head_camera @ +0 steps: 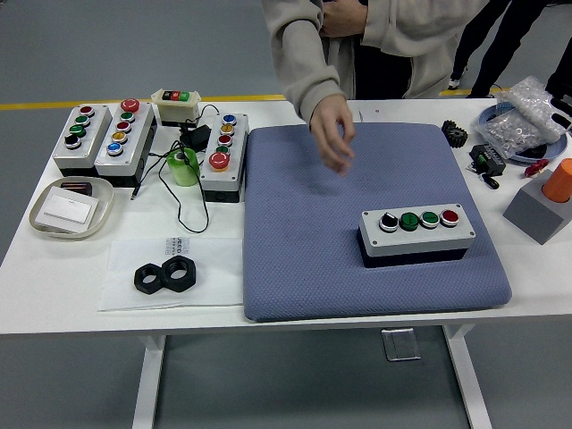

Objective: Pick up the button,place it on the desk,press the button,press the button

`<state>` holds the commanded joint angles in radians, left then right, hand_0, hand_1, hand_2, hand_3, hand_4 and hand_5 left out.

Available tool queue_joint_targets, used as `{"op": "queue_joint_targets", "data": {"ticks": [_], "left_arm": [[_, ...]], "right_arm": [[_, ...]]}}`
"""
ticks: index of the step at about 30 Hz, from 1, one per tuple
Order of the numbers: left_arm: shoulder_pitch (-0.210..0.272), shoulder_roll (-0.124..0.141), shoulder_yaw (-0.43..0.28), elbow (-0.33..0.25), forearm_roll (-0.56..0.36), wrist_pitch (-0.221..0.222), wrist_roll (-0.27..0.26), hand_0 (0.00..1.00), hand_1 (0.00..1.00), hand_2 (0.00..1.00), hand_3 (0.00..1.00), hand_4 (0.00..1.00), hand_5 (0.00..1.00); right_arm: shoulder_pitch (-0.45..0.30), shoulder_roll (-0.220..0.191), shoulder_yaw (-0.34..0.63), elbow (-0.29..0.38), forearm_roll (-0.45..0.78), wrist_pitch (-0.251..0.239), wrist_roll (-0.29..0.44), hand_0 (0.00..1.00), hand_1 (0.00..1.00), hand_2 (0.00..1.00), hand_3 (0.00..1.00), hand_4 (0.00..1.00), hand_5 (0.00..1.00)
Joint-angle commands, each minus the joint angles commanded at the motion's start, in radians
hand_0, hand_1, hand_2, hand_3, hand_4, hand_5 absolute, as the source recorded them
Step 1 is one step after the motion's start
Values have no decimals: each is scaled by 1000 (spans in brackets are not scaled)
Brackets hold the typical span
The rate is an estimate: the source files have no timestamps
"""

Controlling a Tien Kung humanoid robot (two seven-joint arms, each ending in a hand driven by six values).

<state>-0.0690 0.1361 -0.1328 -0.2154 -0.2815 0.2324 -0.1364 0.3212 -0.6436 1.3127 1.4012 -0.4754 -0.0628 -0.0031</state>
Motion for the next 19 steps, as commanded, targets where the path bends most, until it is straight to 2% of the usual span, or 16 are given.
{"op": "queue_joint_targets", "data": {"ticks": [19], "left_arm": [[1,1,4,-1,-3,-2,-1,718,832,893,827,642,998]], "right_arm": [[-3,1,7,-1,-5,-9,-7,938,842,841,831,655,660]]}}
